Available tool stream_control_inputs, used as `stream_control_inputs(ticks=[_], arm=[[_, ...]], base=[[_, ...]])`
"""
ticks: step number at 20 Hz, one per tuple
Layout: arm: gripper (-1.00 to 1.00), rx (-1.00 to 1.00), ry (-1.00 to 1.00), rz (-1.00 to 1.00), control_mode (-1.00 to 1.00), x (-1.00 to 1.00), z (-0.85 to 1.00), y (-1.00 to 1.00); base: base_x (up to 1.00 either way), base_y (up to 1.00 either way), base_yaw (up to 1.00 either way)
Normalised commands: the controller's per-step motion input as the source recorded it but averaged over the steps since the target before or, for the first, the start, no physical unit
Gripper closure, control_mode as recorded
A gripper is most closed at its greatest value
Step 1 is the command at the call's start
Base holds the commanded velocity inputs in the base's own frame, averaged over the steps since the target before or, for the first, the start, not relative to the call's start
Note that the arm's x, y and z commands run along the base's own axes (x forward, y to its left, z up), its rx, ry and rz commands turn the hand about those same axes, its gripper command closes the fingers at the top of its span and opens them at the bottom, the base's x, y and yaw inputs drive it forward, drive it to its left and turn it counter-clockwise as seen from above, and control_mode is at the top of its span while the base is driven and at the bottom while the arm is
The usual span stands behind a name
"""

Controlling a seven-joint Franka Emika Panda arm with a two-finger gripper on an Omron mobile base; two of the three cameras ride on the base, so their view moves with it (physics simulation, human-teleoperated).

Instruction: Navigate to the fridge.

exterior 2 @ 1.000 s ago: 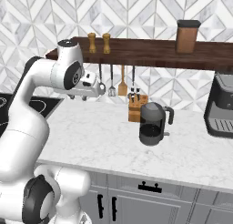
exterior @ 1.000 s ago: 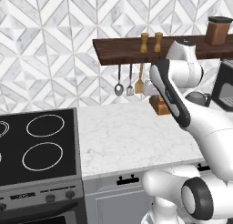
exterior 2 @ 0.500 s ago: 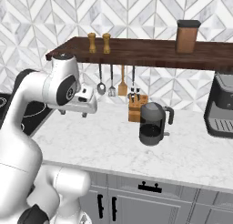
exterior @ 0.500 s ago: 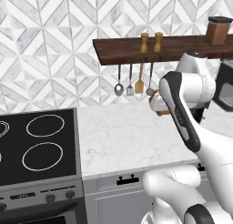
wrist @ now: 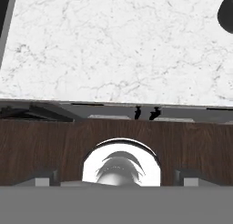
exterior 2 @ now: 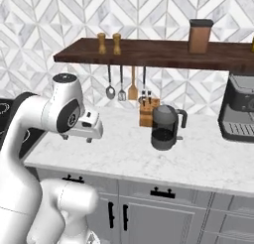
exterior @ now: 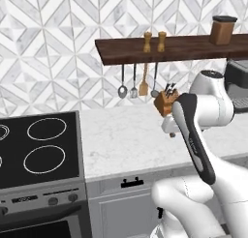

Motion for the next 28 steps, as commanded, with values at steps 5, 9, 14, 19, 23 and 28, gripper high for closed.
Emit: stream_control_inputs(ticks=[5, 9, 14, 19, 23, 28], arm=[[-1.0, 0.0, 0.0, 0.0, 1.0, 0.0, 0.0, 0.0], [-1.0, 0.0, 0.0, 0.0, 1.0, 0.0, 0.0, 0.0], [-1.0, 0.0, 0.0, 0.0, 1.0, 0.0, 0.0, 0.0], [-1.0, 0.0, 0.0, 0.0, 1.0, 0.0, 0.0, 0.0], [-1.0, 0.0, 0.0, 0.0, 1.0, 0.0, 0.0, 0.0], [-1.0, 0.0, 0.0, 0.0, 1.0, 0.0, 0.0, 0.0]], base=[[-0.69, -0.31, -0.44], [-0.36, -0.2, -0.65], [-0.23, -0.19, -0.69], [-0.12, -0.22, -0.71], [0.0, -0.19, -0.74], [0.0, -0.11, -0.8]])
